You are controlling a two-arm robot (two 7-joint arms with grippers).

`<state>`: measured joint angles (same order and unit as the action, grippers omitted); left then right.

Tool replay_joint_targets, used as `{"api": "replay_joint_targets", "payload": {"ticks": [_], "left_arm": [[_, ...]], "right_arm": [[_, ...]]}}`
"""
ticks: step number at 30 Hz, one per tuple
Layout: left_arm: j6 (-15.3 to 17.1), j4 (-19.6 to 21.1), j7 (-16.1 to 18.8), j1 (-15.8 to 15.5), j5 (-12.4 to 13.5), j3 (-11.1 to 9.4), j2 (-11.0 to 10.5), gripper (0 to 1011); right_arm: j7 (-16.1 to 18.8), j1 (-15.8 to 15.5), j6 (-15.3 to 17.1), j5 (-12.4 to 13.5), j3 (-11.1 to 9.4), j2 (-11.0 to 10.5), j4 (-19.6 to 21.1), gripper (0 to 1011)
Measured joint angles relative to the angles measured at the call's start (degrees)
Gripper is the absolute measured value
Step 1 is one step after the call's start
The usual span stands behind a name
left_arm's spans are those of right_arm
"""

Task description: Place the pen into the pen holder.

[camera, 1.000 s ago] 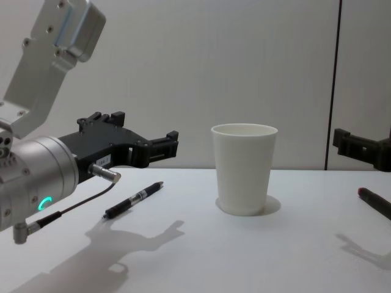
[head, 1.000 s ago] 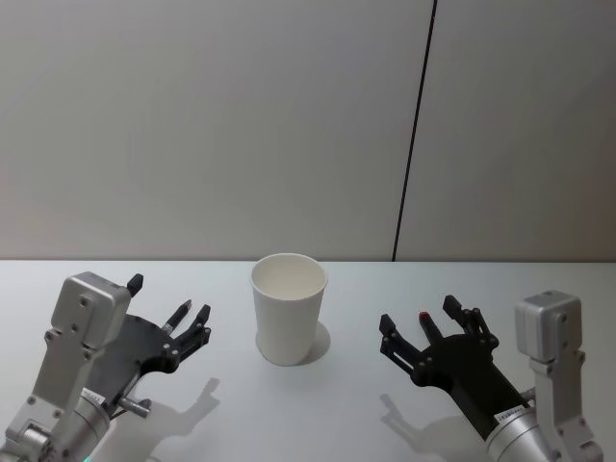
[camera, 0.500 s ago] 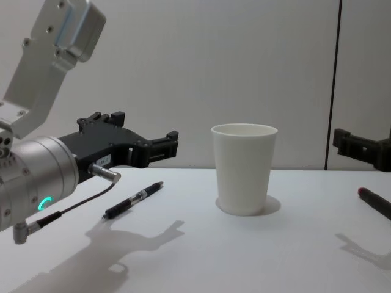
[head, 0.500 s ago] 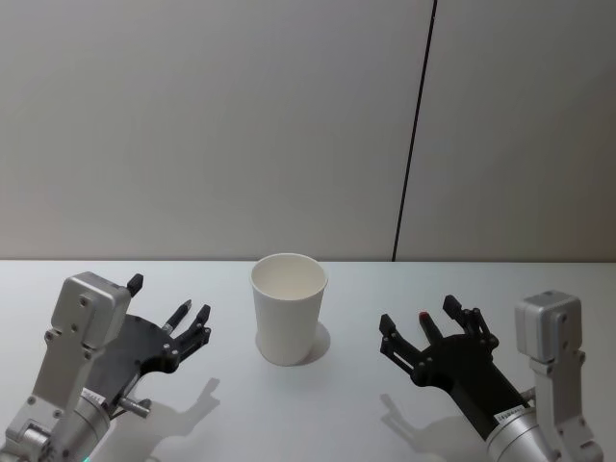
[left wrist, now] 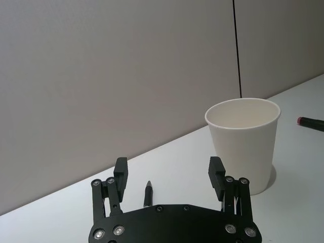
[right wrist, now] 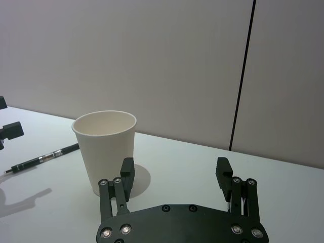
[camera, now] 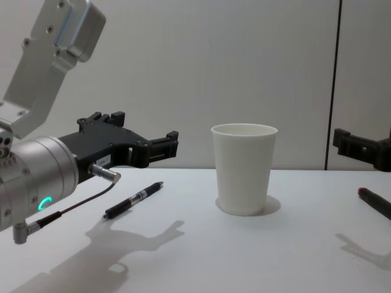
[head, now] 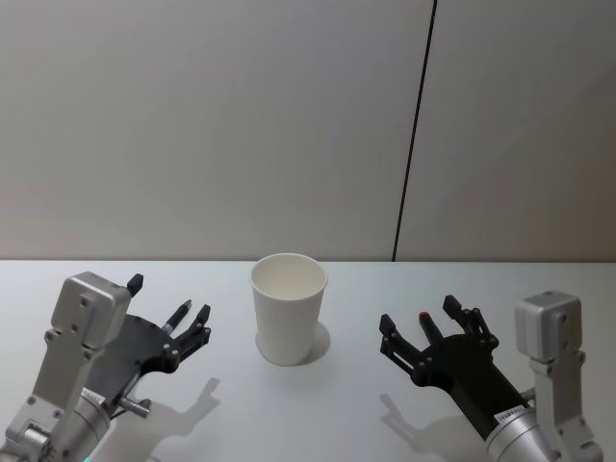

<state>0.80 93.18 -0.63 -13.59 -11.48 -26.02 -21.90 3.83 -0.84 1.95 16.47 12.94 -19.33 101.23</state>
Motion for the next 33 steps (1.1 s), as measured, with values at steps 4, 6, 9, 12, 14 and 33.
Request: {"api": "replay_joint_targets", "payload": {"ticks": [4,6,9,12,14,33], "left_arm": [[0.0,0.0,0.0,0.0,0.0,0.0,0.0,1003],[0.0,0.0,0.0,0.0,0.0,0.0,0.0,1003],[0.0,0.0,0.0,0.0,0.0,0.0,0.0,1003],[0.0,0.0,0.0,0.0,0.0,0.0,0.0,1003],[0.0,0.0,0.0,0.0,0.0,0.0,0.0,1003],[0.0,0.0,0.0,0.0,0.0,0.0,0.0,1003]], "right_arm": [[0.0,0.0,0.0,0.0,0.0,0.0,0.0,1001],[0.0,0.0,0.0,0.0,0.0,0.0,0.0,1001],[0.0,0.0,0.0,0.0,0.0,0.0,0.0,1001],[0.0,0.0,0.0,0.0,0.0,0.0,0.0,1001],[0.0,0.0,0.0,0.0,0.0,0.0,0.0,1001],[-2.9,5.4,12.1,-1.3,0.6,1.6,0.0,1001]]}}
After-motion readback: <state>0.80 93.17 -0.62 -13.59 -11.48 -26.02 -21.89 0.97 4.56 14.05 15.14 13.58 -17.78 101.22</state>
